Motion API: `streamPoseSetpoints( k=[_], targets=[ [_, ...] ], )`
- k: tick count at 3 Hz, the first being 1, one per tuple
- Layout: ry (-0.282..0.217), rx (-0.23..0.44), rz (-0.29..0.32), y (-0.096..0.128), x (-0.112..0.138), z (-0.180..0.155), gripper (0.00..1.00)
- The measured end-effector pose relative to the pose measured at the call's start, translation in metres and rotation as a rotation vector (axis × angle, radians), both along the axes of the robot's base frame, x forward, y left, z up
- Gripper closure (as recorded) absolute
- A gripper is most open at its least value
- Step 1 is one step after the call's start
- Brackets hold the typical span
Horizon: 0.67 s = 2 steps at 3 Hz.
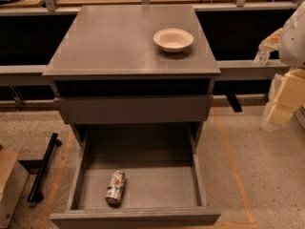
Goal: Pick 7up can from middle drawer and place on counter
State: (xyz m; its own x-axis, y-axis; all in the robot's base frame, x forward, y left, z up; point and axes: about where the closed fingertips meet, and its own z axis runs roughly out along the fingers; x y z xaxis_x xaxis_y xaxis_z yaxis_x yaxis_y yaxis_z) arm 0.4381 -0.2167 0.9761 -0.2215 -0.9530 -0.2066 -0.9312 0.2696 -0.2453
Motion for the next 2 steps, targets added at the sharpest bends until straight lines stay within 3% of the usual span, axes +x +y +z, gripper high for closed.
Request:
streamPoseSetpoints(
  k=[1, 2],
  targets=[
    [0.0, 0.0, 0.0, 0.0, 0.0, 0.0, 0.0],
    [0.019, 0.066, -0.073, 0.01, 0.009, -0.01, 0.0]
  ],
)
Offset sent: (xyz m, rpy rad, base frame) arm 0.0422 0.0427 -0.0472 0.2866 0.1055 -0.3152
